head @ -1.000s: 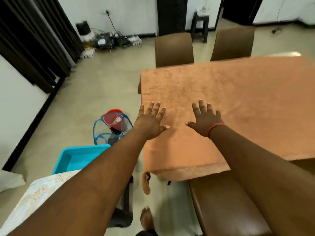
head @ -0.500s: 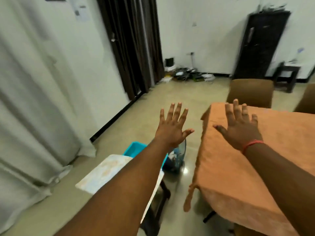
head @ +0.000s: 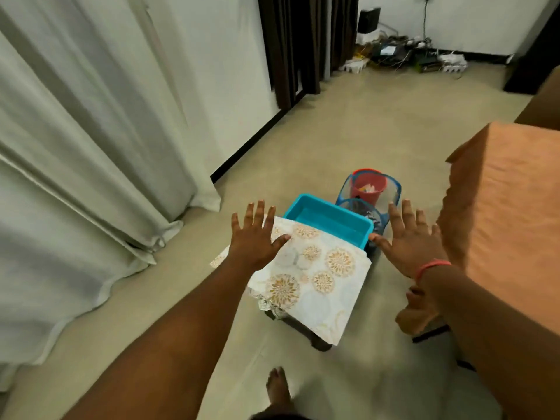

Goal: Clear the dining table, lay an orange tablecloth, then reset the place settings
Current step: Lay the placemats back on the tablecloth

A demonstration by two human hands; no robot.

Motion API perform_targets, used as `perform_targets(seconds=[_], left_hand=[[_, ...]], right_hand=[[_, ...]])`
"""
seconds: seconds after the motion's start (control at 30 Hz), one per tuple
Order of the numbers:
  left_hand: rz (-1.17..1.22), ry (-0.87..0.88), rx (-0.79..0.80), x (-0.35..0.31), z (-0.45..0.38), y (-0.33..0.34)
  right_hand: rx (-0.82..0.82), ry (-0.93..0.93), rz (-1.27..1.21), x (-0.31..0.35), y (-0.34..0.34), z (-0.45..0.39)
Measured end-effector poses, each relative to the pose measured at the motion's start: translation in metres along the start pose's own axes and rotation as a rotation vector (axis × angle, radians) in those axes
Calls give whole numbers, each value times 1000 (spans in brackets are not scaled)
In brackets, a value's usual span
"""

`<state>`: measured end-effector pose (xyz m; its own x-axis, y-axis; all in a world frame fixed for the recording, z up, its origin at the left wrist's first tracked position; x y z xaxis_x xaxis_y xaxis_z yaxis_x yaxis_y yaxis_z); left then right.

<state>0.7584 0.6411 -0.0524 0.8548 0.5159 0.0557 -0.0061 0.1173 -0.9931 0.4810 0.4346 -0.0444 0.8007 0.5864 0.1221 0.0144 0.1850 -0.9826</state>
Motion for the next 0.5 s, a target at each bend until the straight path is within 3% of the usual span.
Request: perform_targets(seconds=[0.3,0.4,0.5], left_hand=[[94,-179,367,144,-19,105],[224,-242,471,156,-27,136],[396,-310,486,162,-40,157]], right_hand=[[373,251,-150,68,140,-2],[411,377,-407,72,178,9],[441,623,-715,62,209,27]])
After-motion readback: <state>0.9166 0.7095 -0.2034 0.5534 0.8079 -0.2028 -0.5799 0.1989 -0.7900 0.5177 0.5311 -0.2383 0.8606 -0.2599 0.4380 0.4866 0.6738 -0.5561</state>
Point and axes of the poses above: each hand's wrist, its own z-axis away from the middle knuckle, its own y-axis out of the palm, x = y × z, the point moved 5 cm from there along -z, towards the middle knuckle
